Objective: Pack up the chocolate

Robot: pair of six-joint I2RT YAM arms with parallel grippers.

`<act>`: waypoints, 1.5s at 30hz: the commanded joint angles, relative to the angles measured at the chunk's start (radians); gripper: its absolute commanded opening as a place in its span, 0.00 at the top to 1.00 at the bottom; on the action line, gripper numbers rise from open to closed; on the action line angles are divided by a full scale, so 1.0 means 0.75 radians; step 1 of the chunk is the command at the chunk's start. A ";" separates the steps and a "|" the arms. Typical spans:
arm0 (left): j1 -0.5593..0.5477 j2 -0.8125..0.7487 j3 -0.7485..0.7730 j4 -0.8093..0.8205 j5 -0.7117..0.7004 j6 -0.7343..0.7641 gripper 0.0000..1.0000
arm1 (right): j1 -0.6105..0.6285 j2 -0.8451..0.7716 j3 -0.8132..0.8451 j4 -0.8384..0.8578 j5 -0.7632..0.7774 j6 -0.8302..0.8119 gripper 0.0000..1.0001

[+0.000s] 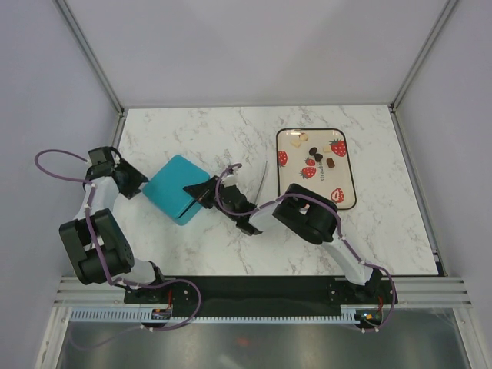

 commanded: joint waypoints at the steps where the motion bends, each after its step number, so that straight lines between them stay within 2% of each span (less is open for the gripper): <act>1: 0.006 0.026 -0.009 0.054 0.037 -0.020 0.47 | 0.001 -0.070 -0.032 0.037 0.049 -0.047 0.80; 5: 0.006 0.034 -0.023 0.072 0.056 -0.026 0.48 | -0.011 -0.105 -0.058 0.016 0.045 -0.072 0.69; 13: 0.006 0.077 -0.035 0.101 0.088 -0.024 0.49 | -0.032 -0.195 -0.136 -0.041 0.047 -0.125 0.58; 17: 0.006 0.067 -0.039 0.105 0.092 -0.022 0.49 | -0.040 -0.242 -0.169 -0.094 0.047 -0.115 0.56; 20: 0.006 0.052 -0.039 0.103 0.086 -0.014 0.49 | -0.052 -0.309 -0.202 -0.225 0.067 -0.119 0.55; 24: 0.006 0.054 -0.041 0.103 0.088 -0.020 0.49 | -0.063 -0.393 -0.187 -0.580 0.100 -0.076 0.53; 29: 0.004 0.046 -0.047 0.099 0.080 -0.022 0.49 | -0.067 -0.447 -0.193 -0.704 0.115 -0.074 0.50; 33: 0.006 0.042 -0.035 0.087 0.068 -0.016 0.49 | -0.069 -0.477 -0.085 -0.952 0.149 -0.151 0.46; 35: 0.004 0.036 -0.025 0.079 0.062 -0.012 0.49 | -0.069 -0.487 -0.057 -1.018 0.168 -0.190 0.41; 41: 0.004 0.020 0.006 0.062 0.047 -0.004 0.48 | -0.075 -0.498 0.025 -1.145 0.260 -0.293 0.38; 43: 0.006 0.020 0.008 0.064 0.051 -0.002 0.47 | -0.083 -0.481 0.048 -1.143 0.244 -0.311 0.33; 45: 0.006 0.022 0.008 0.062 0.052 0.005 0.46 | -0.093 -0.443 0.089 -1.143 0.201 -0.340 0.32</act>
